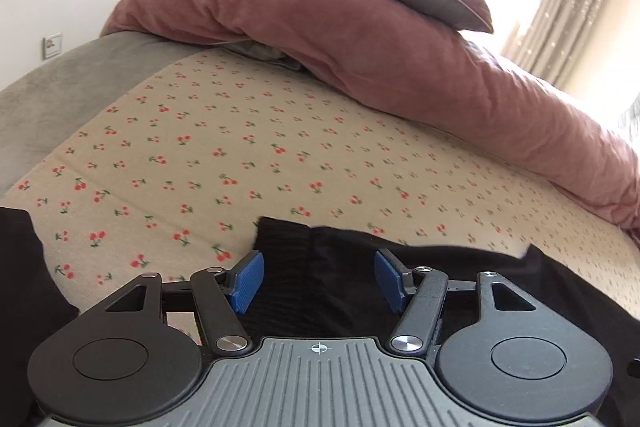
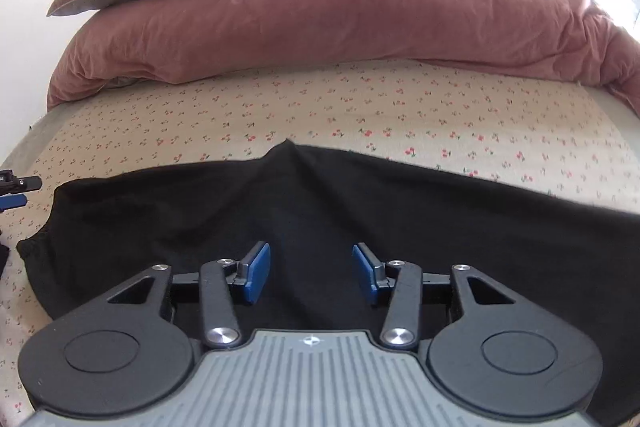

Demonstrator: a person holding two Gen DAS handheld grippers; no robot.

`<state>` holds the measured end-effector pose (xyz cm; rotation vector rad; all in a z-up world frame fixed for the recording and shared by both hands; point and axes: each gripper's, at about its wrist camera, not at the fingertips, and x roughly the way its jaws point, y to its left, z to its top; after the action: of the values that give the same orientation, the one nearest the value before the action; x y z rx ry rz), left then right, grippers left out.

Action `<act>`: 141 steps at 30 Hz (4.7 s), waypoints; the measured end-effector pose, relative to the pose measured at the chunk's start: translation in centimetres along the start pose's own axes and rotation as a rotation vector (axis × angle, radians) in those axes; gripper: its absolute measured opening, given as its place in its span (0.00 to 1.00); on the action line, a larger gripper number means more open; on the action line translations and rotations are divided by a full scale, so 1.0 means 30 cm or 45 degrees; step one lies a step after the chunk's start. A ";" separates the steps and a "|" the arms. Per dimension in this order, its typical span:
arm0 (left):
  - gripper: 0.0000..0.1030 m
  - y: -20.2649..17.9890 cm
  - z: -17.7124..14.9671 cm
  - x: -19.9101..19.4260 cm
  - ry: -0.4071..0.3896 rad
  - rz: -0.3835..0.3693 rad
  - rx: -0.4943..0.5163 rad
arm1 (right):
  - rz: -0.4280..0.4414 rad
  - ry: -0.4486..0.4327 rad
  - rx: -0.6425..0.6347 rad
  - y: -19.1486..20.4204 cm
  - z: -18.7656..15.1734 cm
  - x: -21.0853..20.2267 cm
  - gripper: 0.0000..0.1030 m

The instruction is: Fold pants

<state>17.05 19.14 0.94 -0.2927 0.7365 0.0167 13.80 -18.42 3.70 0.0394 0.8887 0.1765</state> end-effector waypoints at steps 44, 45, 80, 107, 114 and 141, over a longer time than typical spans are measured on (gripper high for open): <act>0.63 -0.347 -0.307 0.110 0.215 0.006 0.459 | 0.016 0.033 0.613 -0.665 -0.215 0.014 0.41; 0.63 -0.340 -0.302 0.112 0.214 0.010 0.455 | -0.015 0.006 0.664 -0.720 -0.233 -0.002 0.41; 0.55 0.033 -0.273 -0.161 0.291 -0.080 -0.223 | 0.257 -0.048 -0.875 0.402 -0.302 -0.071 0.37; 0.00 -0.008 -0.242 -0.084 0.037 -0.022 -0.046 | 0.210 -0.176 -0.773 0.503 -0.295 0.024 0.00; 0.10 0.033 -0.280 -0.042 0.183 0.070 -0.072 | 0.242 -0.035 -0.805 0.495 -0.322 0.081 0.02; 0.62 -0.370 -0.106 0.163 0.137 -0.017 0.149 | 0.433 0.174 0.124 0.108 -0.125 0.217 0.34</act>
<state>19.90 7.22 -1.69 -0.1881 0.8389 -0.0551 14.49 -14.27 -3.32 0.2724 1.0230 0.4574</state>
